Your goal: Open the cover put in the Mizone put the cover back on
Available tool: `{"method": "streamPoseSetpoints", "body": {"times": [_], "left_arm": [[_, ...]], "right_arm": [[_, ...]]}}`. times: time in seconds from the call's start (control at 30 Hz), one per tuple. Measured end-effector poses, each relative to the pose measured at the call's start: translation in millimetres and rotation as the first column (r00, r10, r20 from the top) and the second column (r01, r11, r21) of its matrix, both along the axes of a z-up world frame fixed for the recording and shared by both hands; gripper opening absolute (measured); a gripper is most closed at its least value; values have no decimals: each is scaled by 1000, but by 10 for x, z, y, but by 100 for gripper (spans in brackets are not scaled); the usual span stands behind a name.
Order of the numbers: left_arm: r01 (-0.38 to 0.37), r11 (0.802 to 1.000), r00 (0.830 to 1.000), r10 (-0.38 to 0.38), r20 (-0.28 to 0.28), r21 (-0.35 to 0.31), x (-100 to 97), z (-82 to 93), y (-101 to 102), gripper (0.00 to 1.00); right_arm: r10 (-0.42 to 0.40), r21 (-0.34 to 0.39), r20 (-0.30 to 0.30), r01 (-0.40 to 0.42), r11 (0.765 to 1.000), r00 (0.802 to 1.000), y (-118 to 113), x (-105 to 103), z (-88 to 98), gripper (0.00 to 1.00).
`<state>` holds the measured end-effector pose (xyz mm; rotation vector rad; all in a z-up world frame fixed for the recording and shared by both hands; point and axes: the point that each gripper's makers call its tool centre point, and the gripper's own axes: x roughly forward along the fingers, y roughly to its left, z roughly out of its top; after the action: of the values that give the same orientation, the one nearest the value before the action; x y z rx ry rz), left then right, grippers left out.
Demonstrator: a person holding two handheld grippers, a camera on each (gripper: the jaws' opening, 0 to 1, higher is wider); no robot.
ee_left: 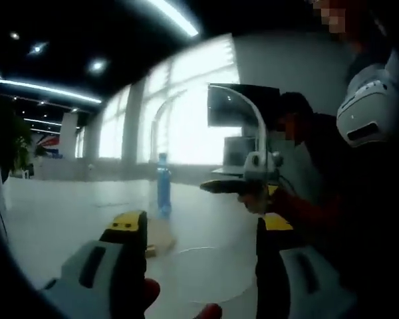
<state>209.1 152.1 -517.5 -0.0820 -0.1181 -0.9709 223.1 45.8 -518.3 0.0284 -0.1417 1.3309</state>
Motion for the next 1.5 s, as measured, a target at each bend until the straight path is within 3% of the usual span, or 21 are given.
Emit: {"method": "streamPoseSetpoints", "body": {"times": [0.13, 0.4, 0.53, 0.63, 0.73, 0.97, 1.1, 1.2, 1.27, 1.33, 1.5], "left_arm": [[-42, 999, 999, 41, -11, -31, 42, 11, 139, 51], [-80, 997, 997, 79, -2, -11, 79, -32, 207, 51], [-107, 994, 994, 107, 11, -4, 94, -36, 280, 48], [-174, 985, 984, 173, 48, 8, 152, -33, 423, 44], [-197, 980, 980, 197, 35, -2, 177, -37, 514, 44], [-274, 961, 960, 271, 63, 30, 332, -66, 635, 42], [-283, 958, 958, 280, 61, 40, 440, -97, 626, 40], [-307, 950, 951, 304, 62, 55, 531, -139, 636, 40], [-335, 941, 942, 332, 56, 55, 610, -167, 659, 40], [-382, 923, 923, 379, 61, 38, 702, -176, 718, 40], [-420, 906, 907, 419, 30, 52, 820, -331, 765, 40]], "right_arm": [[-19, -19, 36, 20, 1000, 999, -80, -40, -57, 58], [-44, -23, 20, 44, 999, 999, -194, -78, -105, 43], [-68, -16, 22, 68, 998, 997, -254, -55, -93, 43], [-91, -5, 24, 91, 996, 996, -332, -17, -81, 42], [-119, 7, 13, 119, 993, 993, -402, 48, -61, 42], [-201, 8, 4, 201, 980, 980, -518, 257, -71, 42], [-280, 48, -24, 281, 959, 960, -607, 447, -18, 42], [-358, 43, -42, 360, 932, 933, -695, 621, -52, 42], [-408, 19, -39, 409, 912, 912, -736, 722, -114, 42], [-416, 36, -69, 419, 907, 907, -737, 775, -140, 42], [-467, 20, -84, 470, 882, 880, -774, 880, -249, 42]]}}
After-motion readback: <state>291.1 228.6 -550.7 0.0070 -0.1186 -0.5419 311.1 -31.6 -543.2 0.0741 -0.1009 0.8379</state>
